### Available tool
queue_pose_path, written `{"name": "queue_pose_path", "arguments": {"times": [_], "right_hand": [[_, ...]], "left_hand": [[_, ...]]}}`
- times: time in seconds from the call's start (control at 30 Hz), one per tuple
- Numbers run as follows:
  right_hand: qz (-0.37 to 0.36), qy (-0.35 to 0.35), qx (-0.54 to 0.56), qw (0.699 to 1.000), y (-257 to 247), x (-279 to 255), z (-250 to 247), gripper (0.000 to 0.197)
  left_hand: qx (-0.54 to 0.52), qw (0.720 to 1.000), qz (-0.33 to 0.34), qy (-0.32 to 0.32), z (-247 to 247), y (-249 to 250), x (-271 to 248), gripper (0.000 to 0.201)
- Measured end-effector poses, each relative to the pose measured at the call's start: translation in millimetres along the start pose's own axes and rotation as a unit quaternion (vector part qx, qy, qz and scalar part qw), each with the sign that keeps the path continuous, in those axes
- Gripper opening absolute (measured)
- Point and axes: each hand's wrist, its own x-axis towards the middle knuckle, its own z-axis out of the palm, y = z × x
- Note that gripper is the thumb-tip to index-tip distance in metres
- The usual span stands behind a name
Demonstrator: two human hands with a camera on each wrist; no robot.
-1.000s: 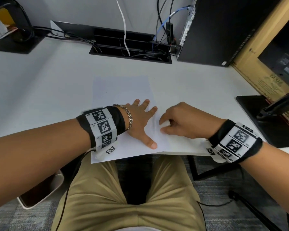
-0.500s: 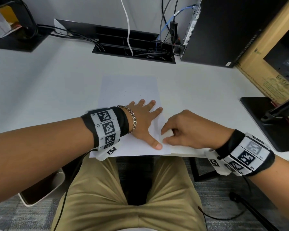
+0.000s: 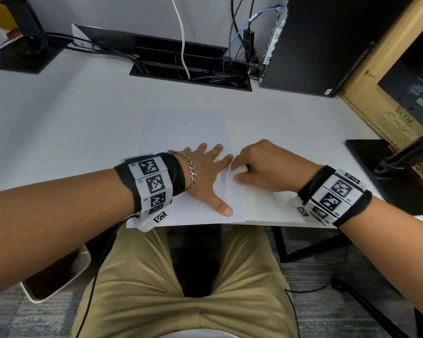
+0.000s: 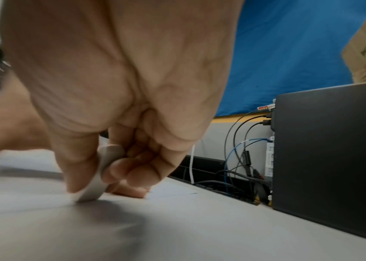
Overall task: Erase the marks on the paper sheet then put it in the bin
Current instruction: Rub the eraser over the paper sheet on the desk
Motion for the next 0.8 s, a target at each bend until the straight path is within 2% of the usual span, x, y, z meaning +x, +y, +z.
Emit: {"name": "queue_pose_path", "arguments": {"times": [0.07, 0.2, 0.27, 0.4, 0.57, 0.7, 0.8], "right_hand": [[0.01, 0.003, -0.005, 1.0, -1, -1, 1, 0.034], [-0.033, -0.053, 0.011, 0.998, -11, -22, 6, 0.031], [-0.035, -0.04, 0.008, 0.999, -10, -17, 4, 0.03], [0.013, 0.013, -0.006, 1.0, -4, -2, 1, 0.031], [-0.026, -0.038, 0.017, 0.999, -15, -18, 8, 0.026], [0.028, 0.01, 0.004, 1.0, -9, -3, 5, 0.032], [0.006, -0.004, 0.002, 1.0, -16, -6, 9, 0.024]], "left_hand": [[-0.003, 1.0, -0.001, -0.002, 0, 0, 0, 0.143], [-0.001, 1.0, -0.009, -0.005, -1, 2, 0, 0.143], [0.003, 1.0, -0.009, -0.007, -2, 3, 0, 0.143], [0.005, 1.0, -0.007, -0.006, -3, 2, -1, 0.143], [0.0, 1.0, -0.011, 0.001, 0, 0, 1, 0.144], [0.015, 1.0, -0.009, 0.01, -2, 0, 0, 0.144], [0.02, 1.0, -0.017, 0.009, -2, 0, 0, 0.147]]}}
